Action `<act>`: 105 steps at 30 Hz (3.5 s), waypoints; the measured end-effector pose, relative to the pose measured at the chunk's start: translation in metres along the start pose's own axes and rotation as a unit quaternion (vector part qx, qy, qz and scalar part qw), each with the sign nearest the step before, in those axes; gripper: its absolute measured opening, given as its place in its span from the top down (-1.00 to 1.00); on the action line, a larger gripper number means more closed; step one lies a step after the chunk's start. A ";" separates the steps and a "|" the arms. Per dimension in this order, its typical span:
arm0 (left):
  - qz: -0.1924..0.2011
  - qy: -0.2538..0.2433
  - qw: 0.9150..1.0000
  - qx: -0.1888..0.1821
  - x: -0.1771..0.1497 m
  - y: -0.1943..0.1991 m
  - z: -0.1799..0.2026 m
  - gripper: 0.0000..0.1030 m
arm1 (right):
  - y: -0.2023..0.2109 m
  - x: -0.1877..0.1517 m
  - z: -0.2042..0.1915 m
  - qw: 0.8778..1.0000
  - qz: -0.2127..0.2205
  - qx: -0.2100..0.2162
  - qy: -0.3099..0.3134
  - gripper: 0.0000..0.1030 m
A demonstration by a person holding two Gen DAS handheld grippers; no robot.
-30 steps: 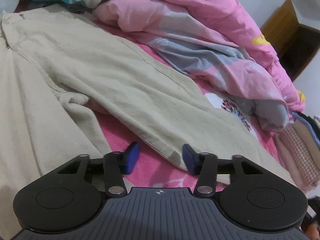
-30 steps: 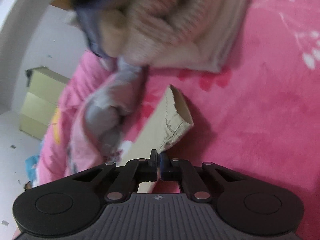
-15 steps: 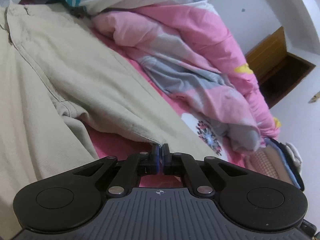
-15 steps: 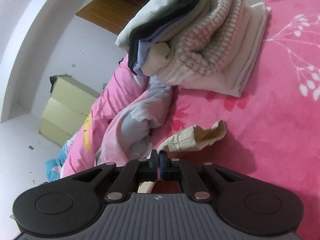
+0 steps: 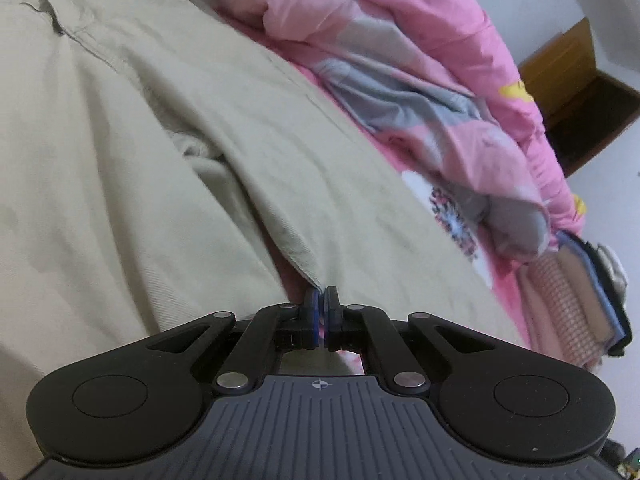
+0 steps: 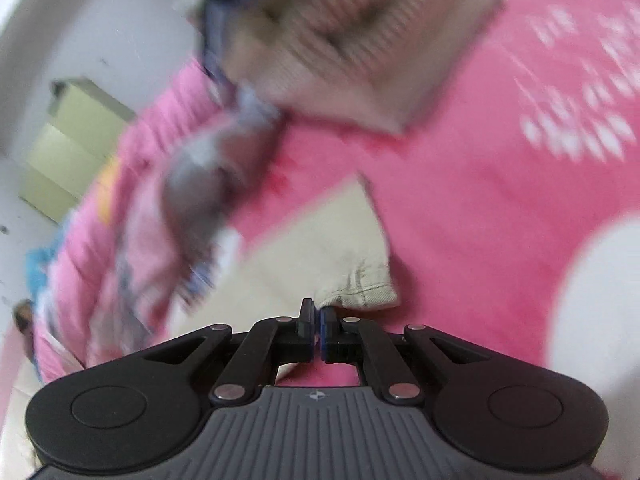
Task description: Fold clothes
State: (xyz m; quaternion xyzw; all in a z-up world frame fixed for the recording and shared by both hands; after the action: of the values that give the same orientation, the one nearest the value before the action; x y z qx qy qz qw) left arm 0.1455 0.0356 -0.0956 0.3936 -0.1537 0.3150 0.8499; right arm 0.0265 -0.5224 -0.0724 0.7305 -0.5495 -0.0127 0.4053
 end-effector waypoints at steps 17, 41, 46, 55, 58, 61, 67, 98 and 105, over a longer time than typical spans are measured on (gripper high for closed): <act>0.051 -0.159 0.986 0.019 0.008 0.002 0.045 0.90 | -0.057 0.078 -0.014 0.988 0.001 -0.067 0.140 0.23; 0.015 -0.261 0.965 0.033 0.007 -0.031 0.051 0.90 | -0.069 0.056 -0.082 0.887 0.111 -0.200 0.402 0.91; 0.005 -0.262 0.965 0.027 0.007 -0.030 0.036 0.89 | -0.077 0.009 -0.146 0.888 0.043 -0.061 0.453 0.89; -0.005 -0.199 0.979 -0.031 0.013 -0.035 0.009 0.87 | -0.078 -0.036 -0.105 0.861 -0.029 -0.035 0.506 0.88; -0.008 -0.186 0.982 -0.039 0.014 -0.034 0.006 0.86 | -0.037 0.004 -0.049 0.883 0.000 -0.126 0.451 0.88; -0.007 -0.186 0.982 -0.039 0.013 -0.034 0.006 0.84 | -0.015 0.030 -0.036 0.901 0.031 -0.170 0.398 0.83; -0.008 -0.180 0.983 -0.043 0.014 -0.035 0.005 0.84 | -0.041 0.006 -0.121 0.897 0.046 -0.085 0.432 0.83; 0.021 -0.142 0.989 -0.016 0.023 -0.018 -0.003 0.50 | -0.226 -0.135 -0.354 0.763 -0.145 0.128 0.616 0.86; 0.025 -0.142 0.990 -0.012 0.021 -0.015 -0.005 0.50 | -0.323 -0.175 -0.416 0.738 -0.139 0.109 0.651 0.94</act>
State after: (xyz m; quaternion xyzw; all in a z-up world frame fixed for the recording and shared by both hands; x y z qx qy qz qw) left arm 0.1713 0.0408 -0.0973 0.4202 -0.2858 0.2750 0.8162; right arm 0.4065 -0.1179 -0.0643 0.6682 -0.0418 0.4694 0.5757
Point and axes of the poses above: each gripper's, at about its wrist camera, not at the fingertips, and y roughly against the way its jaws point, z to its right, x to its top, the point moved 1 cm from there along -y, roughly the way its jaws point, and after that the axes turned 2 degrees about -x, right-handed, at the moved point
